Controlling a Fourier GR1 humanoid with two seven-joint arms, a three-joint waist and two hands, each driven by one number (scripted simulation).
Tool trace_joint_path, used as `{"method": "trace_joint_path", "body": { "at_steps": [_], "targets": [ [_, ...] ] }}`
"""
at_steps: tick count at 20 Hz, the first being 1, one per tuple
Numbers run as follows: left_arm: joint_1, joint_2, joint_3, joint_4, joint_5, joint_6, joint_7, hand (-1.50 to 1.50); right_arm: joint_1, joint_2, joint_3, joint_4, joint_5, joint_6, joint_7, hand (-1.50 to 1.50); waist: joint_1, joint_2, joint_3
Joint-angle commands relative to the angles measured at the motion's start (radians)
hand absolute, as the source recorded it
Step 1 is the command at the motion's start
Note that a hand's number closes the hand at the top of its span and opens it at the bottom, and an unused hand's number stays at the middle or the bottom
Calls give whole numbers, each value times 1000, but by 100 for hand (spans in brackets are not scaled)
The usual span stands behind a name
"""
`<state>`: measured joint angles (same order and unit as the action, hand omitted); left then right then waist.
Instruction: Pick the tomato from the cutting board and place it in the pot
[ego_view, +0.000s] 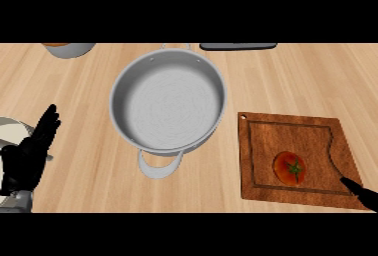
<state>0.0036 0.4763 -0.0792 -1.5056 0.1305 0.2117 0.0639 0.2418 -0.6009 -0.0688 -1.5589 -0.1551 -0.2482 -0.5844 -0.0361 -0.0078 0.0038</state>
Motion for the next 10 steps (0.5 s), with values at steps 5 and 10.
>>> {"method": "trace_joint_path", "body": {
  "at_steps": [5,10],
  "targets": [
    [40,30,46,-9,-14,-20,39,0,173,-108,-31,-148,69,88,48,-150,27,6,-5],
    [73,-6,10,-62,-55,19,47,0,142,-253,-12,-350,126,138,345,-150,37,6,-7]
  ]
}}
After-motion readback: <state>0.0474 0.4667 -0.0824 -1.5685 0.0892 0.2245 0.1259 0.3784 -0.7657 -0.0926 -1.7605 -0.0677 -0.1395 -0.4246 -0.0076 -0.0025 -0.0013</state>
